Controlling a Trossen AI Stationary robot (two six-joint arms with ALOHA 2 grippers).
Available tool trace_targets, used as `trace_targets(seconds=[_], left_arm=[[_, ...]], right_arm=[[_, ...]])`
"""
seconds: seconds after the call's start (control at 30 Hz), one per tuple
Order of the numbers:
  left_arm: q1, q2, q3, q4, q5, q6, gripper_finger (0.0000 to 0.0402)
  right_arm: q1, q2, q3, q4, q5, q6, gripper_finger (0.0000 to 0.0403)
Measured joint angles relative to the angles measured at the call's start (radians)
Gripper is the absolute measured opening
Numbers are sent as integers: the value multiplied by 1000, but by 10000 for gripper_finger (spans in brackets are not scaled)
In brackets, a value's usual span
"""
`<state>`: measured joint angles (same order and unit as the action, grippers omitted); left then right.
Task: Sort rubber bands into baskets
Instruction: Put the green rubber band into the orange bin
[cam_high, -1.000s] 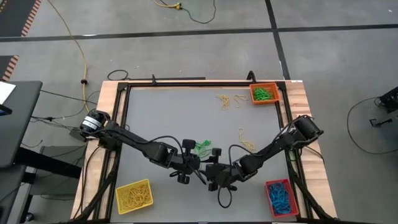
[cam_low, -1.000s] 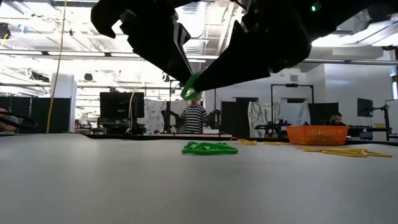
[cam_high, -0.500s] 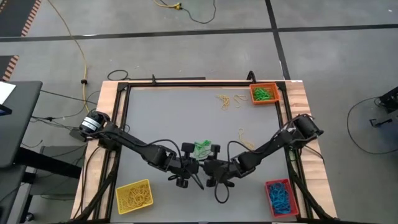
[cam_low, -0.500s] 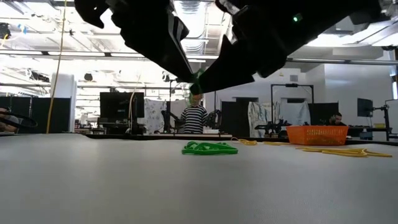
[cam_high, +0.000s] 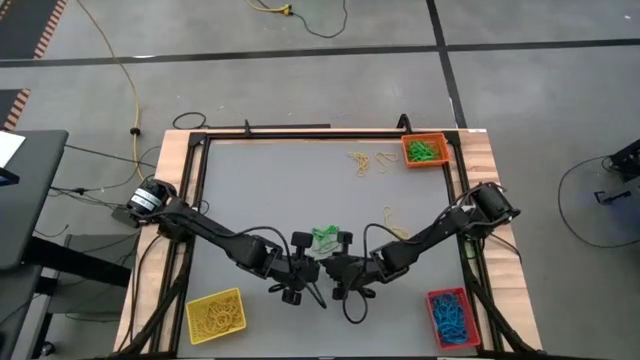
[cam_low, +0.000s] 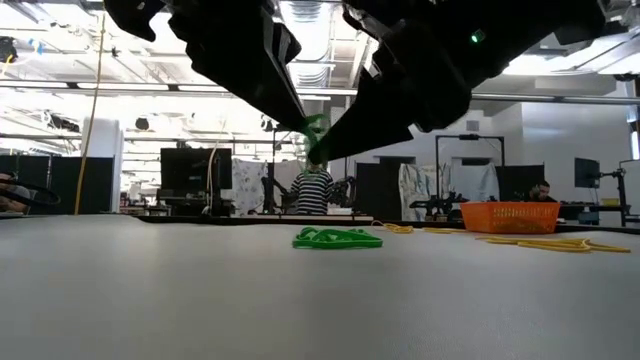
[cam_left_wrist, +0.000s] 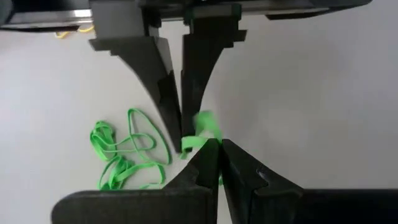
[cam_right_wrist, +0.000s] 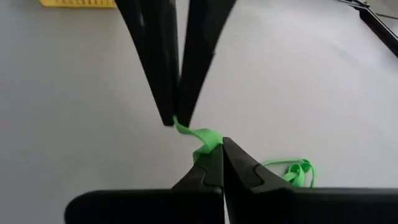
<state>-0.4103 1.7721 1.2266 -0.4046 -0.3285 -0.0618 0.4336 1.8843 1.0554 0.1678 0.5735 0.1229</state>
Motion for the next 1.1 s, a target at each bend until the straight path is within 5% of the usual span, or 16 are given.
trace_targets(seconds=[0.27, 0.63, 1.1], left_arm=[[-6, 0, 0, -7, -56, 14, 57], [-3, 0, -1, -9, -107, 49, 167], [98, 0, -84, 27, -104, 76, 181]], right_arm=[[22, -17, 0, -63, 35, 35, 17], [127, -215, 0, -418, 124, 265, 17], [340, -493, 0, -973, -65, 806, 17]])
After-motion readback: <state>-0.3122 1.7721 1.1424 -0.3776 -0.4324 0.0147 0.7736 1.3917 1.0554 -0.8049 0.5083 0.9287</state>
